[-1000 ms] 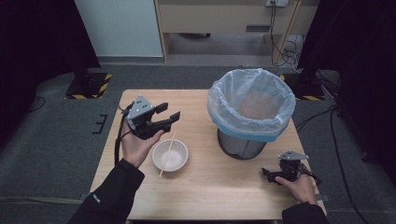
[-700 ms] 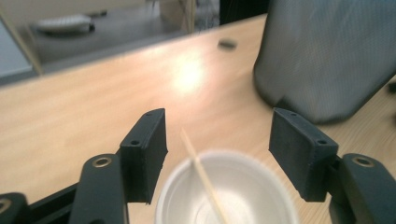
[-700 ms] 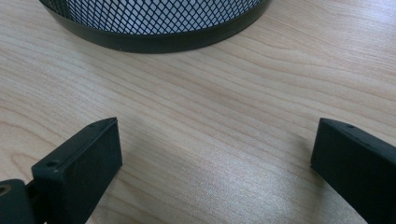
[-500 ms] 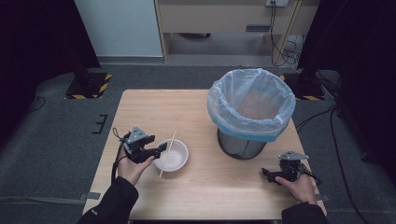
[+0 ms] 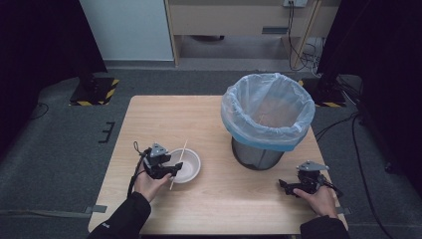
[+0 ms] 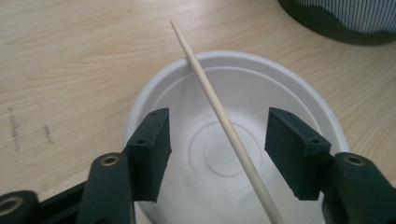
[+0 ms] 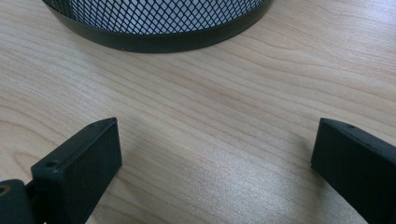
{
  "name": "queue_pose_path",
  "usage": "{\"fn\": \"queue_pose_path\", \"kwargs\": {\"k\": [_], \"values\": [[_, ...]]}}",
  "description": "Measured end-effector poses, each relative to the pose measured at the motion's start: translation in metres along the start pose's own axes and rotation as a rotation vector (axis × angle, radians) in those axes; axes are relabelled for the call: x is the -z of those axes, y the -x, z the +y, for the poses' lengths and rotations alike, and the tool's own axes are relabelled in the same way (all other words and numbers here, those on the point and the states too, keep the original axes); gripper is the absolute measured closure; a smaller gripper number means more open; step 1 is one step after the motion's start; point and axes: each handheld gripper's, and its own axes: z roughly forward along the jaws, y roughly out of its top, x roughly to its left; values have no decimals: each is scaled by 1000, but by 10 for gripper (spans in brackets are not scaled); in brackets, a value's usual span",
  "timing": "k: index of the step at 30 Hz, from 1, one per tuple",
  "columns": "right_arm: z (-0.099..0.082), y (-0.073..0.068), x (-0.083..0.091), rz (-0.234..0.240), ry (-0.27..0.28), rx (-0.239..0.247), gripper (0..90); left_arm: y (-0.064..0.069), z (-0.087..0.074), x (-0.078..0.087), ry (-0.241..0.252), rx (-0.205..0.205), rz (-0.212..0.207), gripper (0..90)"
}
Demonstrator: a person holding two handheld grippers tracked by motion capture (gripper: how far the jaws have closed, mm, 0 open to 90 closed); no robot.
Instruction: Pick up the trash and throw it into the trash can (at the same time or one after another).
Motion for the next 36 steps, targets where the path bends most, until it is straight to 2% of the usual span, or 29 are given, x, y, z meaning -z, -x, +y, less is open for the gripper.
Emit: {"fn": "queue_pose_path", "kwargs": {"k": [4,6,9,15,21,26,36], "values": [[0,0,0,0,0,0,19,2,-2,-5,-32,-3,-3,484],[0,0,0,0,0,0,19,2,-2,-8,-50,8,-11,530],[0,0,0,0,0,0,19,2,-2,-9,-59,16,-5,575],[0,0,0,0,0,0,19,-3,-2,-9,-80,57,-7,727],[0,0,0,0,0,0,19,-4,-2,-9,-105,64,-9,845],[0,0,0,0,0,0,19,-4,-1,-8,-108,62,-14,848],[0,0,0,0,0,0,19,-6,7,7,-29,77,-23,848]]}}
